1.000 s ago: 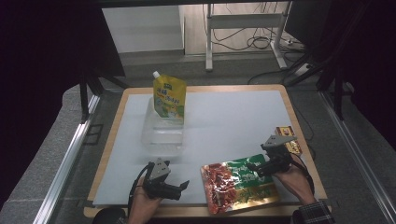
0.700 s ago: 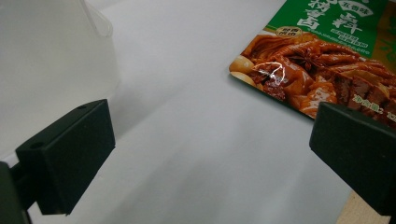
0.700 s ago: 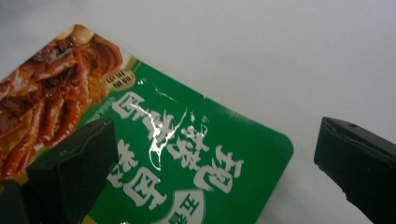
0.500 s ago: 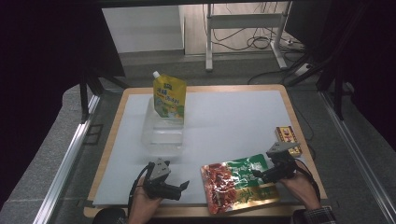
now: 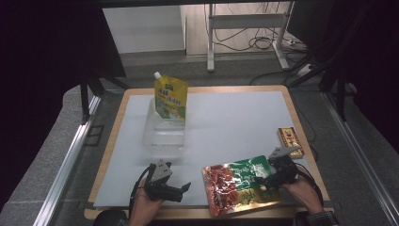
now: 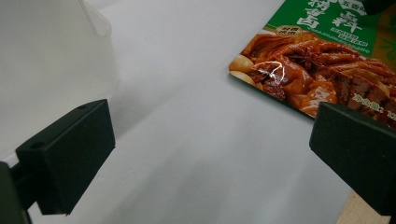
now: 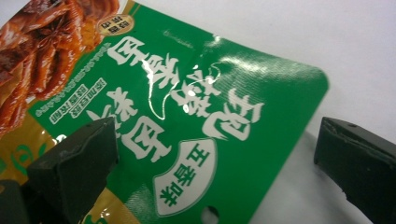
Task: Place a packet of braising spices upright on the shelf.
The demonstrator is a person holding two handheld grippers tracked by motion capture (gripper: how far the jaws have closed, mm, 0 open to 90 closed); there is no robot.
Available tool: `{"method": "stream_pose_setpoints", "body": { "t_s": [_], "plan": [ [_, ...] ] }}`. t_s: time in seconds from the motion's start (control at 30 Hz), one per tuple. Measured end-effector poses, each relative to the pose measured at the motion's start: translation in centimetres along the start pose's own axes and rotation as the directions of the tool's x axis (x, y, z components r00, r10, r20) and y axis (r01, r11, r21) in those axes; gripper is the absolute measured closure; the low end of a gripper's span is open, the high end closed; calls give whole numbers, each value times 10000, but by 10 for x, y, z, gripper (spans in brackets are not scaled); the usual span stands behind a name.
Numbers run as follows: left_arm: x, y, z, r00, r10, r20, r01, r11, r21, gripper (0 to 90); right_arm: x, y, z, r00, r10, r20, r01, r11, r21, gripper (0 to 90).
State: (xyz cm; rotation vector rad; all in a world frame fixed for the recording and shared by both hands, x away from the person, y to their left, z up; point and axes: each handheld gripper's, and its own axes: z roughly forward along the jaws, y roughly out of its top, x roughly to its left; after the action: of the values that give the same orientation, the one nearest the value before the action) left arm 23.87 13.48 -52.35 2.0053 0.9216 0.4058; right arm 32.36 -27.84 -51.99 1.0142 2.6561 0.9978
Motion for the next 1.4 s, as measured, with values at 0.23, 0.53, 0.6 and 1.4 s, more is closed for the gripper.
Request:
{"method": "stream_pose_setpoints", "body": {
  "t_s": [0.23, 0.53, 0.6, 1.4],
  "plan": [
    [0, 0, 0, 10000, 7, 2, -7, 10000, 5, 0, 1, 1, 1, 9989, 132, -443, -138, 9998, -125, 2],
    [0, 0, 1, 10000, 23, 4, -23, 10000, 18, 0, 8, 5, -1, 9931, 396, -1102, -413, 9991, -133, 27],
    [0, 0, 0, 10000, 20, -6, -20, 10000, 13, 0, 9, 5, 1, 9876, 636, -1432, -639, 9980, 25, 26],
    [0, 0, 0, 10000, 35, -63, -35, 10000, 16, 0, 7, 9, -21, 9920, 888, -897, -884, 9960, 90, 892]
  ]
}}
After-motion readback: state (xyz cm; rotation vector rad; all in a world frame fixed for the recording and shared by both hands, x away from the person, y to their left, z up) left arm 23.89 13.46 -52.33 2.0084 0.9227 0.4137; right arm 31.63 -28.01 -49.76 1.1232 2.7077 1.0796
